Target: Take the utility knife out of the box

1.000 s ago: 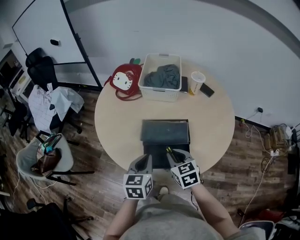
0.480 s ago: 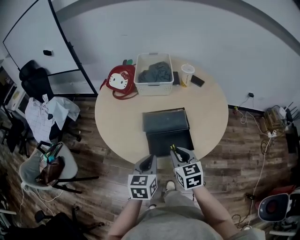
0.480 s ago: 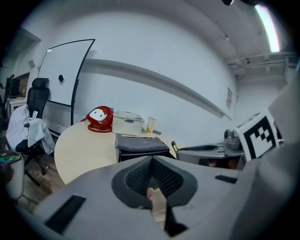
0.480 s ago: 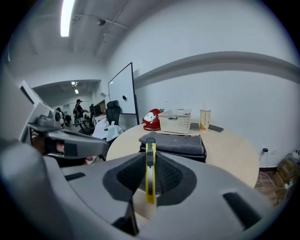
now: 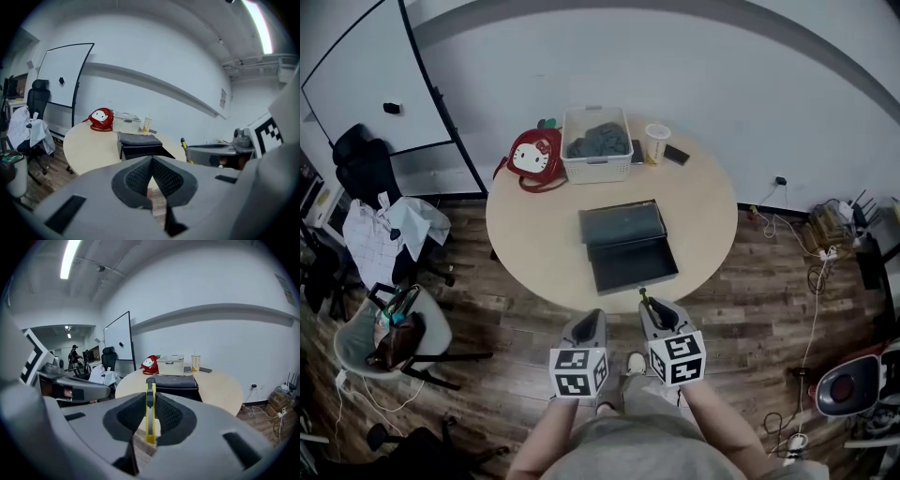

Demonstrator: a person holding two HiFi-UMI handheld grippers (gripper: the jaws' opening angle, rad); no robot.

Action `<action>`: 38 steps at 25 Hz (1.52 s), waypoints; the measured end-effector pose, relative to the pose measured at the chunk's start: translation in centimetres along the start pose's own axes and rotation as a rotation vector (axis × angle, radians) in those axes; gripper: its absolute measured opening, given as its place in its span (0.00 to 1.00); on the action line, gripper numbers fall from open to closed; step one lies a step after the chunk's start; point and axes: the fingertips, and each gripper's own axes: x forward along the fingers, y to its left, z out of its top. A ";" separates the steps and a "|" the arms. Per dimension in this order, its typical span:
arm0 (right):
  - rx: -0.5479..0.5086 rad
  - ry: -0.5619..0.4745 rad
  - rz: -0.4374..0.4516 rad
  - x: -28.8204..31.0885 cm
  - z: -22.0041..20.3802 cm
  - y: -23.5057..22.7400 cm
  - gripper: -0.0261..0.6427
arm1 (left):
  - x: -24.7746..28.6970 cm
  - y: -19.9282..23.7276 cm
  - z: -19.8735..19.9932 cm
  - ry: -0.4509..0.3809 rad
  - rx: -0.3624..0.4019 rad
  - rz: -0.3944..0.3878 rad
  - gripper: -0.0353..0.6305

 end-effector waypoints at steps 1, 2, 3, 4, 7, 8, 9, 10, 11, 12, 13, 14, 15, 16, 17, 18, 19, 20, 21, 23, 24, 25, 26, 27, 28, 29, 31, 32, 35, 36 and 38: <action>0.001 -0.008 -0.008 -0.7 -0.1 0.3 0.12 | -0.6 -0.1 -0.3 -0.001 0.001 -0.003 0.06; 0.005 -0.015 -0.014 -1.4 -0.2 0.7 0.12 | -1.3 -0.3 -0.5 -0.004 0.002 -0.006 0.06; 0.010 -0.021 -0.019 -2.1 -0.3 1.0 0.12 | -1.9 -0.4 -0.7 -0.006 0.001 -0.010 0.06; 0.016 -0.028 -0.023 -2.8 -0.4 1.3 0.12 | -2.5 -0.6 -0.9 -0.009 0.000 -0.014 0.06; 0.034 -0.052 -0.033 -4.7 -0.6 2.3 0.12 | -4.1 -1.1 -1.5 -0.018 -0.002 -0.029 0.06; 0.038 -0.058 -0.035 -5.3 -0.7 2.6 0.12 | -4.6 -1.2 -1.7 -0.020 -0.001 -0.033 0.06; 0.042 -0.063 -0.036 -5.8 -0.8 2.9 0.12 | -5.1 -1.3 -1.9 -0.020 -0.001 -0.037 0.06; 0.044 -0.067 -0.036 -6.2 -1.0 3.1 0.12 | -5.5 -1.5 -2.1 -0.020 -0.002 -0.040 0.06; 0.045 -0.068 -0.036 -6.6 -1.1 3.4 0.12 | -5.8 -1.5 -2.3 -0.019 -0.004 -0.042 0.06; 0.046 -0.069 -0.036 -6.9 -1.3 3.6 0.12 | -6.1 -1.6 -2.5 -0.018 -0.005 -0.044 0.06; 0.048 -0.071 -0.037 -7.2 -1.5 3.8 0.12 | -6.3 -1.7 -2.6 -0.017 -0.005 -0.045 0.06; 0.051 -0.073 -0.039 -7.4 -1.6 3.9 0.12 | -6.6 -1.7 -2.8 -0.017 -0.004 -0.045 0.06; 0.054 -0.076 -0.042 -7.7 -1.7 4.1 0.12 | -6.9 -1.7 -2.9 -0.018 -0.003 -0.046 0.06; 0.057 -0.080 -0.045 -7.9 -1.8 4.2 0.12 | -7.1 -1.8 -3.1 -0.019 -0.003 -0.046 0.06; 0.062 -0.082 -0.046 -8.1 -1.9 4.3 0.12 | -7.3 -1.8 -3.2 -0.020 -0.003 -0.047 0.06; 0.067 -0.084 -0.045 -8.3 -2.0 4.4 0.12 | -7.4 -1.8 -3.3 -0.020 -0.003 -0.048 0.06; 0.072 -0.085 -0.043 -8.4 -2.0 4.4 0.12 | -7.4 -1.9 -3.3 -0.020 -0.003 -0.048 0.06; 0.076 -0.086 -0.040 -8.4 -2.0 4.5 0.12 | -7.4 -1.9 -3.4 -0.020 -0.002 -0.048 0.06; 0.079 -0.087 -0.039 -8.5 -1.9 4.5 0.12 | -7.4 -2.0 -3.4 -0.020 0.000 -0.049 0.06; 0.079 -0.088 -0.039 -8.6 -1.8 4.6 0.12 | -7.5 -2.1 -3.3 -0.023 0.004 -0.050 0.06; 0.076 -0.089 -0.039 -8.6 -1.8 4.7 0.12 | -7.6 -2.1 -3.3 -0.024 0.004 -0.051 0.06; 0.073 -0.090 -0.040 -8.6 -1.7 4.9 0.12 | -7.6 -2.1 -3.3 -0.026 0.003 -0.052 0.06; 0.070 -0.091 -0.040 -8.6 -1.6 5.0 0.12 | -7.7 -2.1 -3.2 -0.028 0.001 -0.053 0.06; 0.068 -0.093 -0.041 -8.6 -1.5 5.1 0.12 | -7.7 -2.0 -3.1 -0.029 0.001 -0.054 0.06; 0.066 -0.094 -0.041 -8.5 -1.5 5.2 0.12 | -7.7 -2.0 -3.1 -0.030 0.000 -0.054 0.06; 0.065 -0.096 -0.042 -8.5 -1.5 5.3 0.12 | -7.6 -2.0 -3.1 -0.029 0.001 -0.056 0.06; 0.065 -0.098 -0.044 -8.5 -1.4 5.3 0.12 | -7.4 -2.1 -3.1 -0.027 0.003 -0.059 0.06; 0.066 -0.099 -0.045 -8.4 -1.3 5.3 0.12 | -7.4 -2.1 -3.1 -0.027 0.004 -0.060 0.06; 0.065 -0.101 -0.048 -8.4 -1.2 5.3 0.12 | -7.2 -2.2 -3.0 -0.025 0.003 -0.064 0.06; 0.064 -0.103 -0.050 -8.3 -1.1 5.3 0.12 | -7.2 -2.3 -2.9 -0.026 0.003 -0.065 0.06; 0.063 -0.106 -0.051 -8.3 -1.0 5.2 0.12 | -7.1 -2.2 -2.9 -0.027 0.002 -0.066 0.06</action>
